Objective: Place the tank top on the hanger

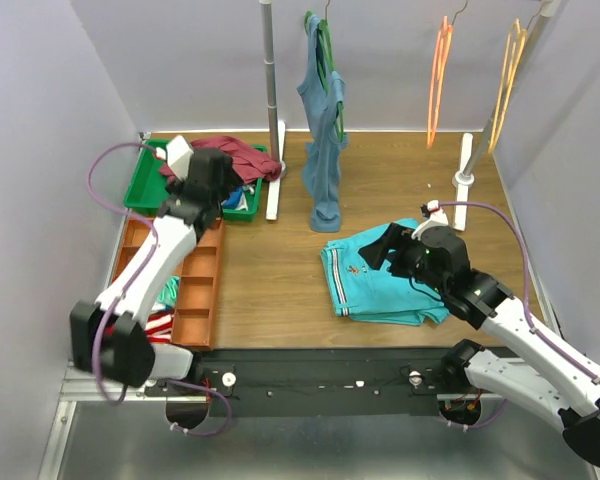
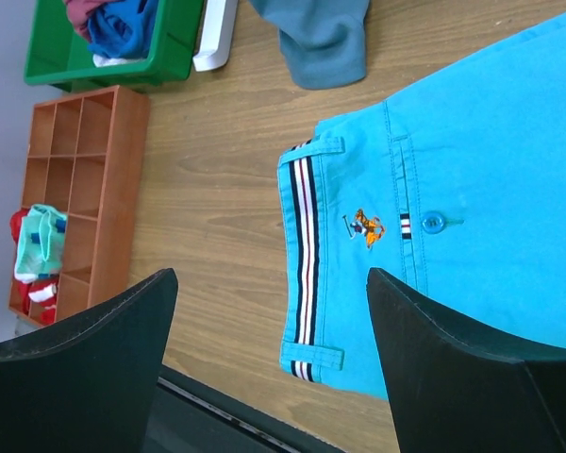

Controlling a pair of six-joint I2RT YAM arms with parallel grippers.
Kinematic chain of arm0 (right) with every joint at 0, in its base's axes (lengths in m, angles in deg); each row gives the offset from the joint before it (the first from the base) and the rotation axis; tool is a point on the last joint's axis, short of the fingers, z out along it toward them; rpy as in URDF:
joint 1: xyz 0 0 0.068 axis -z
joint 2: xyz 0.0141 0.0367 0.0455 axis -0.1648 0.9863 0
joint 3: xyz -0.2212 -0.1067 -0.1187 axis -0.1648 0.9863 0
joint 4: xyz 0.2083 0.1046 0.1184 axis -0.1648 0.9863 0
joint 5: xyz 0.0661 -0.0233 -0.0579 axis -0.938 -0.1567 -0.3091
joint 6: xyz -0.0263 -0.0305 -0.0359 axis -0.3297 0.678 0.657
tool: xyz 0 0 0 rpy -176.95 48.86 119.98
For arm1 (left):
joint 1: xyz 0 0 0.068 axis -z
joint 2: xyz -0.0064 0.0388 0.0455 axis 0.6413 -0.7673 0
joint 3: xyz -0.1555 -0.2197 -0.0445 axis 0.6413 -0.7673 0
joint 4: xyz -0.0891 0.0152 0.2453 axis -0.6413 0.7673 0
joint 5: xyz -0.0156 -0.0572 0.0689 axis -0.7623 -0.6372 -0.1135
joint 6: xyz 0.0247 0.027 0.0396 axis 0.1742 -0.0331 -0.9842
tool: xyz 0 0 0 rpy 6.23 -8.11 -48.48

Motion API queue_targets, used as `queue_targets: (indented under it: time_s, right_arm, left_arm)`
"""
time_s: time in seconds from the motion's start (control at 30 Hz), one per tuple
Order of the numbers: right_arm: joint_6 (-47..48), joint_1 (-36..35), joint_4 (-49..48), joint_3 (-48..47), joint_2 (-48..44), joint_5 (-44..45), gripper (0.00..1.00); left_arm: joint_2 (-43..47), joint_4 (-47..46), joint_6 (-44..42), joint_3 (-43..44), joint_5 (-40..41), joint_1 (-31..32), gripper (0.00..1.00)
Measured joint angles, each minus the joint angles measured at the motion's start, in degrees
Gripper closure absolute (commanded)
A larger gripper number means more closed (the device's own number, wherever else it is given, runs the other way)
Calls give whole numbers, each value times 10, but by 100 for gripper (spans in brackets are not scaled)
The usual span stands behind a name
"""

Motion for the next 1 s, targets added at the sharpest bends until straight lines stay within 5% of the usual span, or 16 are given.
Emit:
queue_targets:
  time_s: [0.2,0.43,0.7,1.0]
  right_arm:
    - [0,0,-10,14,-1,-23,11]
    - [4,0,-20,28,0,-49,11]
    - [16,0,-26,33,12,-53,11]
    - [19,0,-31,50,35,-56,11]
  left_arm:
    - [-215,-20,-27,172,-2,-105,23]
    - [-416,6,-74,385,13,-124,26]
    - [-535,47,-79,466,16,-137,33]
    - [-557,54,-84,476,20,-145,85]
